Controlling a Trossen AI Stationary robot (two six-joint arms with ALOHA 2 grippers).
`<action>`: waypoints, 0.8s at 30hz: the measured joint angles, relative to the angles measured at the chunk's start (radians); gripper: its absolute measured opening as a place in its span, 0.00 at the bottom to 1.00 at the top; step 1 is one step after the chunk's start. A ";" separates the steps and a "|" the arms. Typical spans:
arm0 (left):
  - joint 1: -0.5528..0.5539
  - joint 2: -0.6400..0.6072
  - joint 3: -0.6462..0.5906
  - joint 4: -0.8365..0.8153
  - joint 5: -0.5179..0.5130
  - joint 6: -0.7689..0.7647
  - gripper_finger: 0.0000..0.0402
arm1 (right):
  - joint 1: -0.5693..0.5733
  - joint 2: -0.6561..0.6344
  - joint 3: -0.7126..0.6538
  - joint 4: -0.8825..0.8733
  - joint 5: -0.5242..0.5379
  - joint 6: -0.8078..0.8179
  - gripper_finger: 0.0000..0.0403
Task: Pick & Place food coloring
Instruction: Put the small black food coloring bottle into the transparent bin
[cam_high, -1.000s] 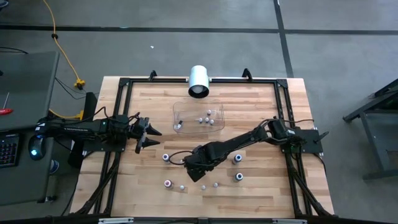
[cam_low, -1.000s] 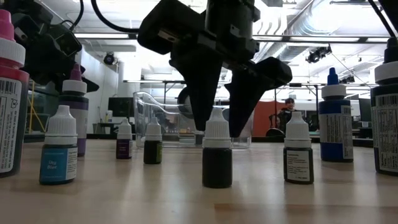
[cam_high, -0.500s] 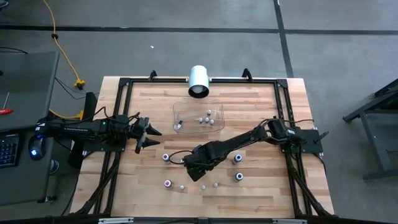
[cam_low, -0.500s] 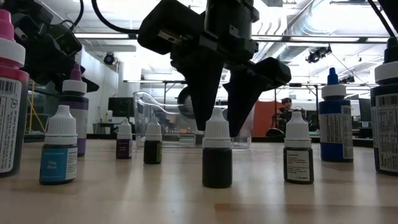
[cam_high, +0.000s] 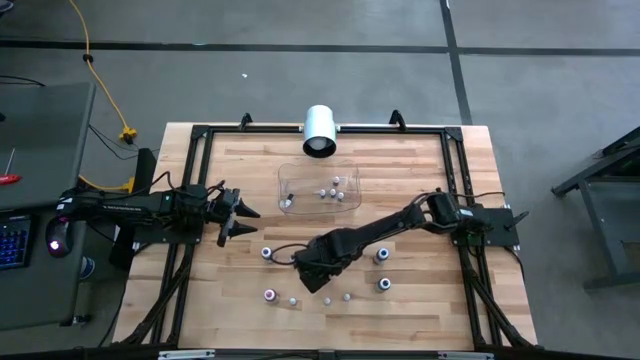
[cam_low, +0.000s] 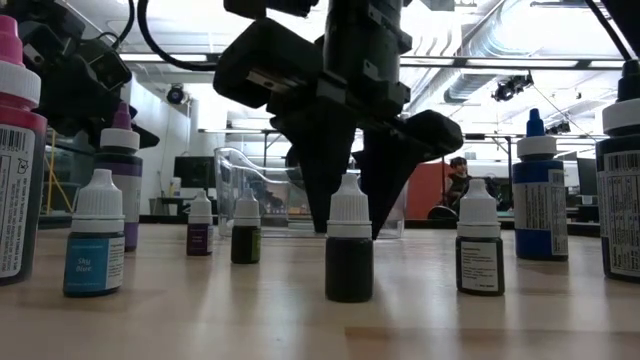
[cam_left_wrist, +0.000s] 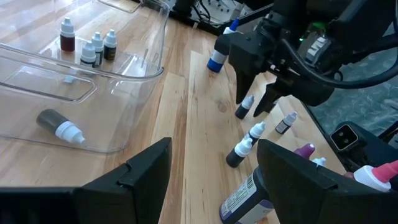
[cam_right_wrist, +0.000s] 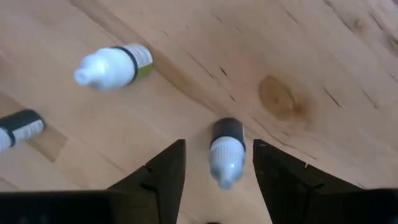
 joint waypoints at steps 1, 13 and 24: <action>0.000 0.000 0.000 0.000 0.000 0.000 0.58 | -0.002 0.000 0.000 0.003 0.005 0.000 0.43; 0.000 0.000 0.000 0.000 0.000 0.000 0.58 | -0.002 0.000 0.000 0.003 0.006 -0.008 0.34; 0.000 0.000 0.000 0.000 0.000 0.000 0.58 | -0.003 0.000 0.000 0.002 0.033 -0.017 0.22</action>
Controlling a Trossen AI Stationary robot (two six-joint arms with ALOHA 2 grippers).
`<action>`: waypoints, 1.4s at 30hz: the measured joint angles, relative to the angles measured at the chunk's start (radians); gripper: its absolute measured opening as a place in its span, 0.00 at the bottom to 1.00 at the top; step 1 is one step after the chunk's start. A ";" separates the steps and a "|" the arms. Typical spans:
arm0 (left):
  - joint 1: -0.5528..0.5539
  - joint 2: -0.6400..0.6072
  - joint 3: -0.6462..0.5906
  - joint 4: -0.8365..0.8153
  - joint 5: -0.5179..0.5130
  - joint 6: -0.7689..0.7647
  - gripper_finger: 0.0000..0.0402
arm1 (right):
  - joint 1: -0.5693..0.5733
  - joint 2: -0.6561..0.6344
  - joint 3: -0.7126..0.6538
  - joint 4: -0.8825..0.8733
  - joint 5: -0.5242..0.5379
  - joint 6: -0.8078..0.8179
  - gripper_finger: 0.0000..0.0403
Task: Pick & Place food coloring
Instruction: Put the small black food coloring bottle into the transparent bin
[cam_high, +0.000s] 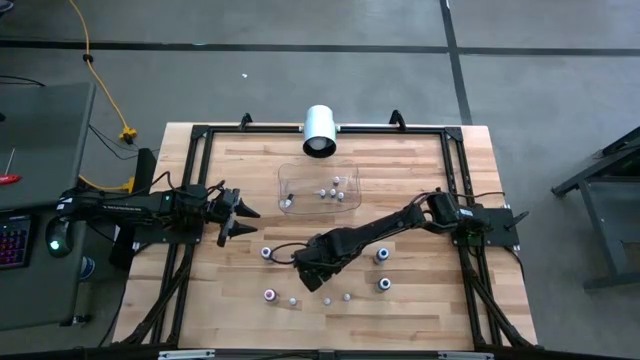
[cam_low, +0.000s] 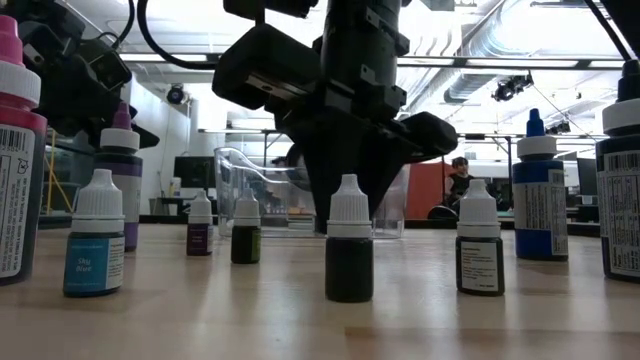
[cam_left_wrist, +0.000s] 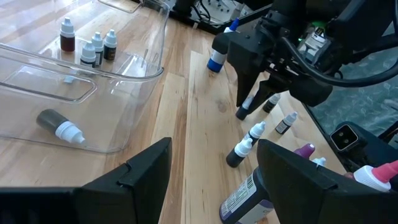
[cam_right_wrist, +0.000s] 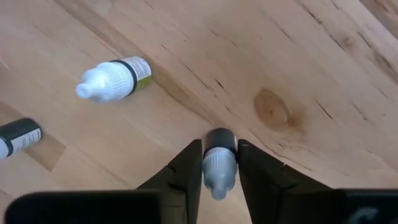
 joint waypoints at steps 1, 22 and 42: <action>0.000 0.000 0.000 0.000 0.000 0.000 0.58 | 0.000 0.000 0.000 0.000 0.000 -0.001 0.21; 0.000 0.000 0.000 0.000 0.000 0.000 0.58 | 0.001 -0.029 0.001 -0.009 0.002 -0.009 0.15; 0.000 0.000 0.000 0.000 0.000 0.000 0.58 | -0.080 -0.297 0.001 -0.017 0.224 -0.066 0.15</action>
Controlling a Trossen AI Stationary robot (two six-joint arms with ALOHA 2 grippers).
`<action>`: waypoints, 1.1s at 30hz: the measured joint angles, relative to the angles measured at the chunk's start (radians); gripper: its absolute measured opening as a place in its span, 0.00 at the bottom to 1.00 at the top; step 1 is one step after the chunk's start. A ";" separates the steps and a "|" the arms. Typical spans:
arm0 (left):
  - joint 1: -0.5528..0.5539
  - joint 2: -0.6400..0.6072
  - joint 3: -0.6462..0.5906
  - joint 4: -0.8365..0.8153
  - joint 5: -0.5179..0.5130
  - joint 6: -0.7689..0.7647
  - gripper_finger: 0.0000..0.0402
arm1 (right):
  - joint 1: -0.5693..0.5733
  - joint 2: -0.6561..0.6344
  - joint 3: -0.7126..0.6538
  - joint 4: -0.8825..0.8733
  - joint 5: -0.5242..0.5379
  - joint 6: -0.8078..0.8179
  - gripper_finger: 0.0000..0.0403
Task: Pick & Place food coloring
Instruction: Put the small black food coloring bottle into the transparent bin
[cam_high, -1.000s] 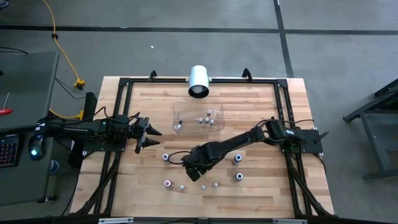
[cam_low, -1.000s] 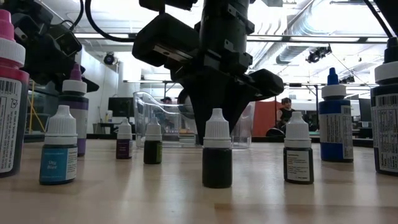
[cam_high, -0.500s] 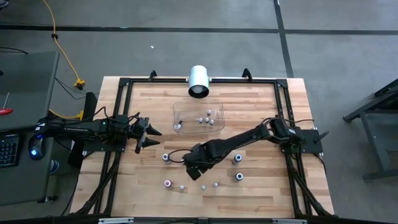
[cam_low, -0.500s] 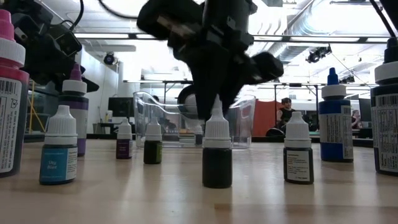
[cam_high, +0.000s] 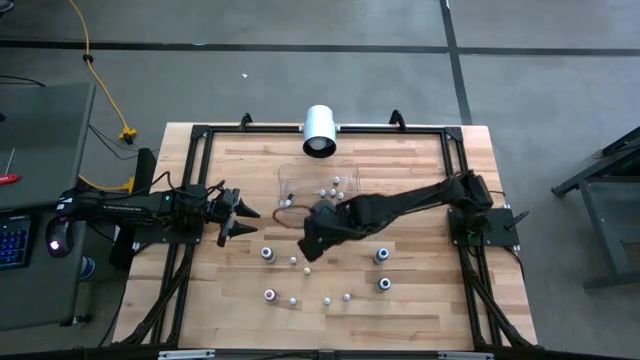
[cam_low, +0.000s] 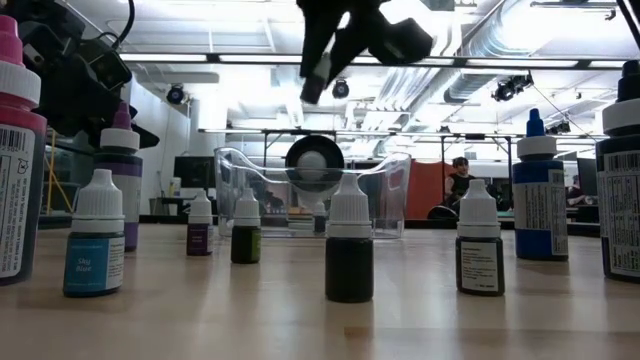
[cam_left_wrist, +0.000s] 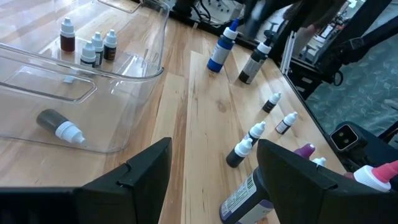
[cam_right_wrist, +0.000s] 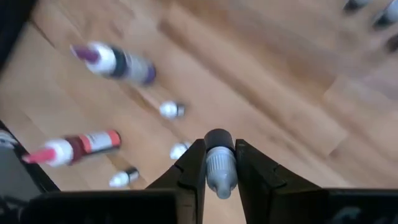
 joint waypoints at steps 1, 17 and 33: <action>0.000 0.000 0.000 0.000 0.000 0.000 0.58 | -0.013 -0.011 0.000 0.001 0.007 -0.009 0.15; 0.000 0.000 0.000 0.000 0.000 0.000 0.58 | -0.266 -0.029 0.000 -0.110 0.013 -0.152 0.16; 0.000 0.000 0.000 0.000 0.000 0.000 0.58 | -0.333 0.147 0.000 -0.123 -0.049 -0.167 0.16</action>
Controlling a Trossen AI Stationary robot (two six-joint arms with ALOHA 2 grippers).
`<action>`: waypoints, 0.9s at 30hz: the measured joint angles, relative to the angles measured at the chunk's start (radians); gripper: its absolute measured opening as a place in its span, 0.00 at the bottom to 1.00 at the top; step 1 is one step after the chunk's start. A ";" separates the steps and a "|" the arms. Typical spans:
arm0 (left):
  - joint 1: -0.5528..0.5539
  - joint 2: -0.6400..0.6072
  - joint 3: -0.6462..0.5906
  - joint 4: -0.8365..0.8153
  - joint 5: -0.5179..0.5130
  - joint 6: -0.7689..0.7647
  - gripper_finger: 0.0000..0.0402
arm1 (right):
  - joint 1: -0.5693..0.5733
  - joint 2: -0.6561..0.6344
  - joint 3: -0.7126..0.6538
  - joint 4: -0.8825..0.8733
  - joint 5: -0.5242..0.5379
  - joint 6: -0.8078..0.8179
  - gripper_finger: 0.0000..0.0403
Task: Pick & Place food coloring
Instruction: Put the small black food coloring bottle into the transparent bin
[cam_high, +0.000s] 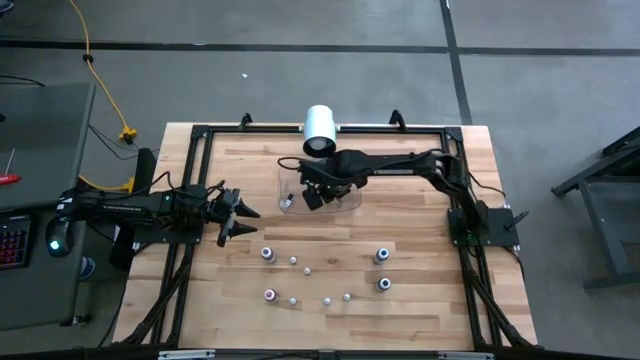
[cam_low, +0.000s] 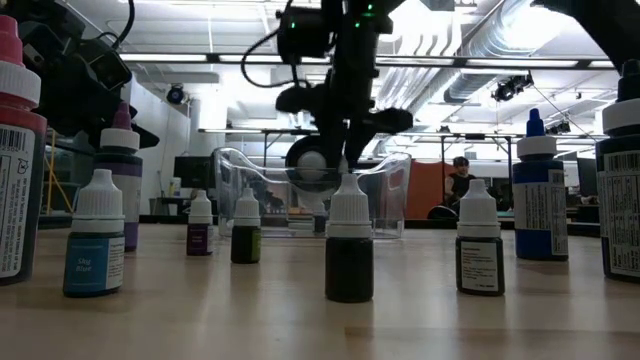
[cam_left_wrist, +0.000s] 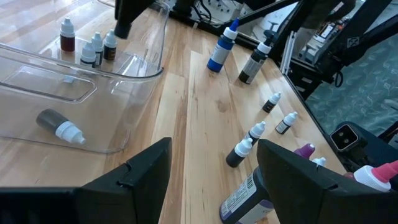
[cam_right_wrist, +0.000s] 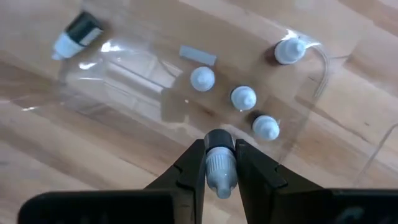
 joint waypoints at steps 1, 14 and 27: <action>0.000 0.000 0.000 0.000 0.000 0.000 0.58 | -0.002 0.009 0.000 0.001 0.000 -0.005 0.16; 0.000 0.000 0.000 0.000 0.000 0.000 0.58 | -0.024 0.075 0.000 -0.004 -0.049 -0.022 0.18; 0.000 0.000 0.000 0.000 0.000 0.000 0.58 | -0.045 0.092 0.000 -0.017 -0.078 -0.047 0.19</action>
